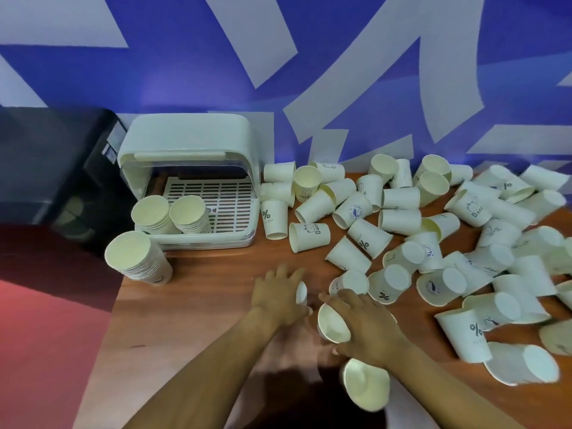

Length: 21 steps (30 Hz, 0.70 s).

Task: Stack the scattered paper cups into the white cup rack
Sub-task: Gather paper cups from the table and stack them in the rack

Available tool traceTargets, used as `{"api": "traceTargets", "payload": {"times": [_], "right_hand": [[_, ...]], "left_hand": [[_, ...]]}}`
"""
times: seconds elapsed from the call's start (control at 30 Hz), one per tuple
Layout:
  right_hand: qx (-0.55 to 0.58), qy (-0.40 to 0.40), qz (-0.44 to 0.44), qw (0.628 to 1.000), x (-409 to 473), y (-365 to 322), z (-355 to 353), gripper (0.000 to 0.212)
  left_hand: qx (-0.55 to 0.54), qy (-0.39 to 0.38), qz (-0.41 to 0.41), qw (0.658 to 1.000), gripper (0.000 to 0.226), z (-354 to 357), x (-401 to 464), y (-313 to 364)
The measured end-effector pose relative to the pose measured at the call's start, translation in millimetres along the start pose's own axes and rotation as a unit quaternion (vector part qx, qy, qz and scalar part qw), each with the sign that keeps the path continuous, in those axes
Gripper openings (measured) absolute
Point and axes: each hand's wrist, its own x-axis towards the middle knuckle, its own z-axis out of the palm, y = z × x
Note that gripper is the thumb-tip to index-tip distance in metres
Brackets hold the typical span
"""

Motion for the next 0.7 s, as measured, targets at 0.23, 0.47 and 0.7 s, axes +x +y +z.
{"api": "traceTargets", "payload": {"times": [0.23, 0.47, 0.7], "right_hand": [[0.014, -0.007, -0.009, 1.0, 5.2, 6.5, 1.0, 0.088], [0.042, -0.013, -0.022, 0.999, 2.5, 8.2, -5.9, 0.081], [0.094, 0.026, -0.029, 0.995, 1.1, 7.4, -21.4, 0.08]], "left_hand": [[0.035, 0.015, -0.043, 0.998, 0.075, 11.0, 9.6, 10.1], [0.022, 0.044, -0.046, 0.998, 0.058, 9.9, 2.5, 3.3], [-0.131, 0.069, -0.066, 0.987, 0.054, -10.6, -16.1, -30.3]]}}
